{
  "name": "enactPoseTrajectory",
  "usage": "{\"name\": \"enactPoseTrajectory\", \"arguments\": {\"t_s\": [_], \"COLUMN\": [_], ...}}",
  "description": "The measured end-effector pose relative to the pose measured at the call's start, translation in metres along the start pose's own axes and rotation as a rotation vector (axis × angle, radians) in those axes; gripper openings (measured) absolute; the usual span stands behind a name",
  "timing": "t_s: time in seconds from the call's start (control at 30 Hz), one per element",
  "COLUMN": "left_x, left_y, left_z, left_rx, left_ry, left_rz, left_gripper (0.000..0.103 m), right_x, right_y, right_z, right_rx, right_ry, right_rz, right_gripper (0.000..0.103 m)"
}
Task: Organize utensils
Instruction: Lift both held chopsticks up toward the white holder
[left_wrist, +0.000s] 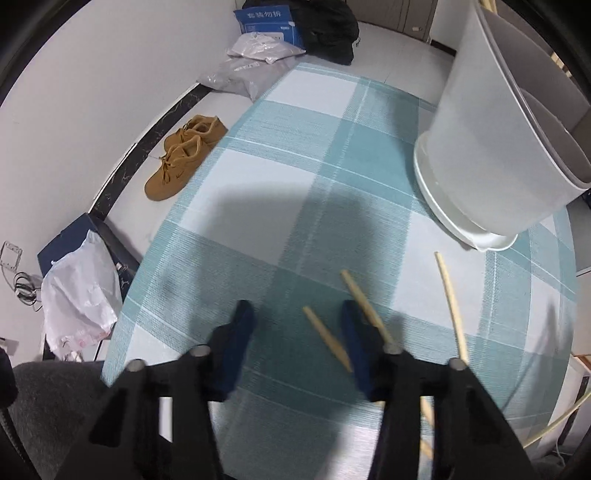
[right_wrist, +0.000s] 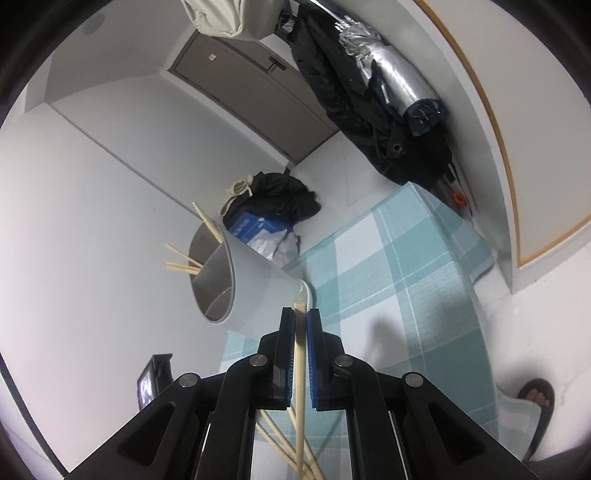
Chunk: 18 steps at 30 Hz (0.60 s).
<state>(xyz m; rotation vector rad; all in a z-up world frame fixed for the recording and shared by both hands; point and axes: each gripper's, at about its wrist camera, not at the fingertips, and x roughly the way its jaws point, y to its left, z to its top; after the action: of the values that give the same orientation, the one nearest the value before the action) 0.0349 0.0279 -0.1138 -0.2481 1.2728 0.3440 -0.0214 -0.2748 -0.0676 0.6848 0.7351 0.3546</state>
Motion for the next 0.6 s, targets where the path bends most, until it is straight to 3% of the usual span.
{"name": "enactPoseTrajectory", "arguments": {"t_s": [0.1,0.23,0.33,0.6], "left_x": [0.001,0.002,0.003,0.005], "left_y": [0.0,-0.004,-0.007,-0.008], "left_z": [0.003,0.007,0.009,0.014], "left_rx": [-0.058,-0.064,-0.063,-0.087], "left_ry": [0.022,0.027,0.028,0.02], "left_rz": [-0.015,-0.025,-0.029,-0.097], "left_gripper": [0.023,0.006,0.001,0.0], "right_x": [-0.002,-0.004,-0.007,-0.016], "right_y": [-0.005,-0.007,-0.005,0.015], "right_z": [0.001,0.0,-0.001,-0.013], "right_rx": [0.022,0.034,0.028,-0.015], "right_ry": [-0.009,-0.022,-0.036,-0.1], "right_rz": [-0.005,-0.017,-0.024,-0.041], "right_gripper": [0.006,0.006,0.006,0.006]}}
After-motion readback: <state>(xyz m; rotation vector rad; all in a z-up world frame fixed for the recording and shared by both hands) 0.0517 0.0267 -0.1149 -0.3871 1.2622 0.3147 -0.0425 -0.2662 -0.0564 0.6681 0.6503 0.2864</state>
